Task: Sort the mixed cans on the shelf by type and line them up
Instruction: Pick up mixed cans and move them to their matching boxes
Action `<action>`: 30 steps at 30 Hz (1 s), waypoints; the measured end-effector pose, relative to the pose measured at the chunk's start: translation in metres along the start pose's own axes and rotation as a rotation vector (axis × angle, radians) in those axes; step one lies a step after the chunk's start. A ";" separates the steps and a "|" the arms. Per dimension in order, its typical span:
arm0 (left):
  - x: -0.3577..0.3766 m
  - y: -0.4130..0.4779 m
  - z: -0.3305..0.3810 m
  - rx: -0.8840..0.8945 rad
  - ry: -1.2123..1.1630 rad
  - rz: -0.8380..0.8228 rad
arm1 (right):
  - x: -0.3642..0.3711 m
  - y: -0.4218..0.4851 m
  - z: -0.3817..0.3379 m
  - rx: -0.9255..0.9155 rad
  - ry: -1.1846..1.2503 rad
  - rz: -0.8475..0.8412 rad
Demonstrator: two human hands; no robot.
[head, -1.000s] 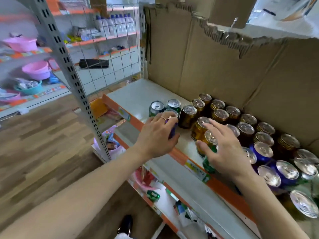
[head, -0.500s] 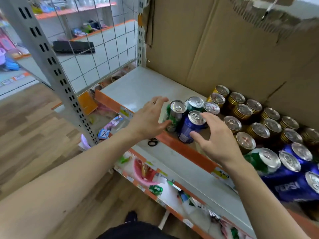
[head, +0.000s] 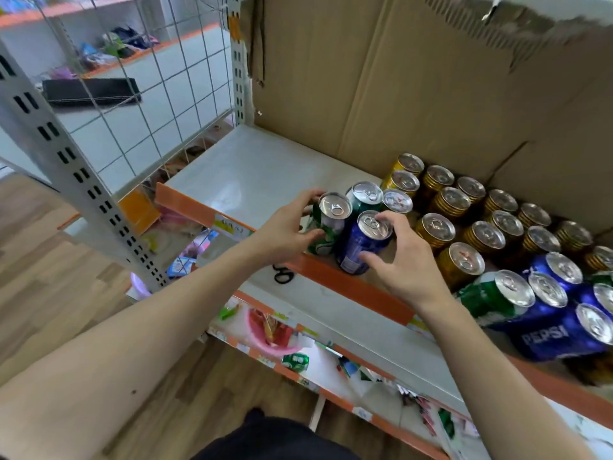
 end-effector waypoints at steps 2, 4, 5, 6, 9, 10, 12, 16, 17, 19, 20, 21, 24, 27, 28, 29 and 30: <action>0.000 0.001 0.000 0.009 -0.002 0.002 | 0.001 0.000 0.001 0.004 0.022 0.001; 0.002 0.003 -0.001 0.018 0.020 0.017 | 0.001 0.000 0.002 0.017 0.038 0.013; 0.004 0.003 -0.001 0.023 0.039 0.038 | 0.002 0.000 0.002 0.032 0.041 0.031; 0.006 0.004 -0.002 0.031 0.070 0.071 | 0.003 0.000 0.002 0.059 0.041 0.061; 0.017 0.003 -0.006 0.028 0.180 0.199 | 0.009 -0.002 0.004 0.188 0.068 0.183; 0.020 0.003 -0.007 0.019 0.194 0.229 | 0.011 -0.002 0.004 0.234 0.085 0.198; 0.023 0.001 -0.008 0.016 0.195 0.246 | 0.014 -0.002 0.007 0.310 0.100 0.170; 0.020 0.000 -0.010 -0.014 0.102 0.112 | 0.019 -0.003 0.018 0.291 0.171 0.061; 0.019 0.000 -0.011 -0.025 0.058 0.067 | 0.019 -0.004 0.020 0.272 0.227 0.039; 0.016 0.001 -0.012 -0.036 -0.002 0.014 | 0.018 -0.004 0.021 0.257 0.338 -0.001; 0.015 0.003 -0.012 -0.039 -0.015 0.007 | 0.017 -0.004 0.020 0.251 0.358 -0.010; 0.015 0.004 -0.011 -0.039 -0.024 0.005 | 0.017 -0.003 0.020 0.250 0.362 -0.009; 0.014 0.005 -0.009 -0.006 -0.062 0.041 | 0.015 -0.003 0.022 0.274 0.401 0.030; 0.012 0.003 -0.002 0.011 -0.102 0.102 | 0.009 -0.008 0.025 0.304 0.466 0.086; 0.011 0.002 0.003 0.010 -0.121 0.121 | 0.003 -0.011 0.025 0.310 0.492 0.106; 0.011 0.002 0.009 0.016 -0.139 0.135 | -0.003 -0.014 0.024 0.316 0.520 0.130; 0.010 0.001 0.017 0.035 -0.153 0.138 | -0.011 -0.018 0.023 0.322 0.554 0.154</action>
Point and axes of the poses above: each hand's wrist, its own y-axis towards the middle knuckle, its own x-axis out of the palm, z = x × y, the point moved 2 cm from there along y, towards the middle knuckle, and after that the axes turned 1 degree about -x, right-handed, at the moved point
